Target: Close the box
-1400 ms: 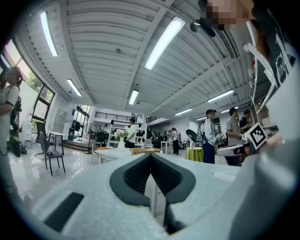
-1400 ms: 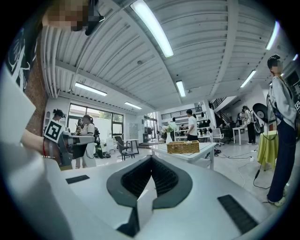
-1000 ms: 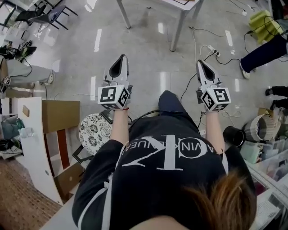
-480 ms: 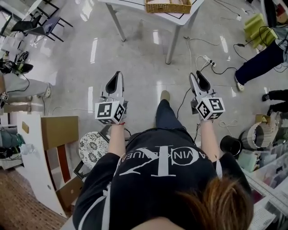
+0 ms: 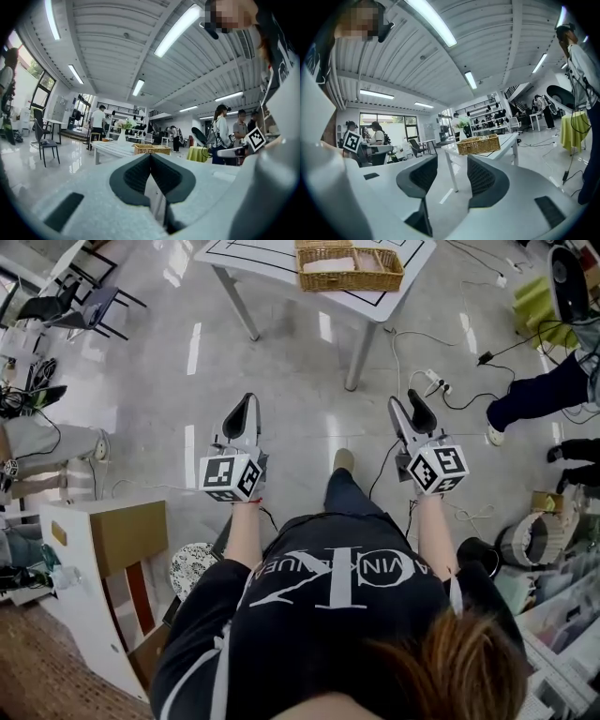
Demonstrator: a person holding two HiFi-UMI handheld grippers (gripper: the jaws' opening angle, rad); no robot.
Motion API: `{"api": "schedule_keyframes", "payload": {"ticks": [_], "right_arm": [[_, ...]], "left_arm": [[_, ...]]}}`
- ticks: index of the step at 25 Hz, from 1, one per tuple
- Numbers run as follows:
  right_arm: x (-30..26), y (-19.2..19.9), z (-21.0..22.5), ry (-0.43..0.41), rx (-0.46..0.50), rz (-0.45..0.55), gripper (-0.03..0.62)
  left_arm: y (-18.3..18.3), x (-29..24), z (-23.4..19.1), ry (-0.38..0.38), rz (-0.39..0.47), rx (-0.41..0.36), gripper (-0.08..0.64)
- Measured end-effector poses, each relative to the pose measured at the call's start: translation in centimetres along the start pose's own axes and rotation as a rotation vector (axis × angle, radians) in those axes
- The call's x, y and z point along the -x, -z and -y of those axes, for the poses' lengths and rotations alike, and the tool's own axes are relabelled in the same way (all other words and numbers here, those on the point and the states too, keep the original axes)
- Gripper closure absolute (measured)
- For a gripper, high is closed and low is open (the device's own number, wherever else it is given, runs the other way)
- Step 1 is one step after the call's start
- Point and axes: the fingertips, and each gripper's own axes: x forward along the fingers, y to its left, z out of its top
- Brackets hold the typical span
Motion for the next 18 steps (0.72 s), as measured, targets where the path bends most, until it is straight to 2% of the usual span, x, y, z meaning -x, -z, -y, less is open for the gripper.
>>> {"api": "schedule_keyframes", "payload": {"ticks": [12,18], "right_arm": [[-9.7,-2.6,7.3,-0.052,0.001,-0.038,0.403],[-13.1,-2.6,9.5,-0.105,0.003,-0.066,0.403]], "left_arm": [[-1.5,-12.2,-0.9,0.010,-0.013,-0.005,0.549],[-2.1,-16.8,-0.8,0.001,0.004,-0.011,0.549]]}}
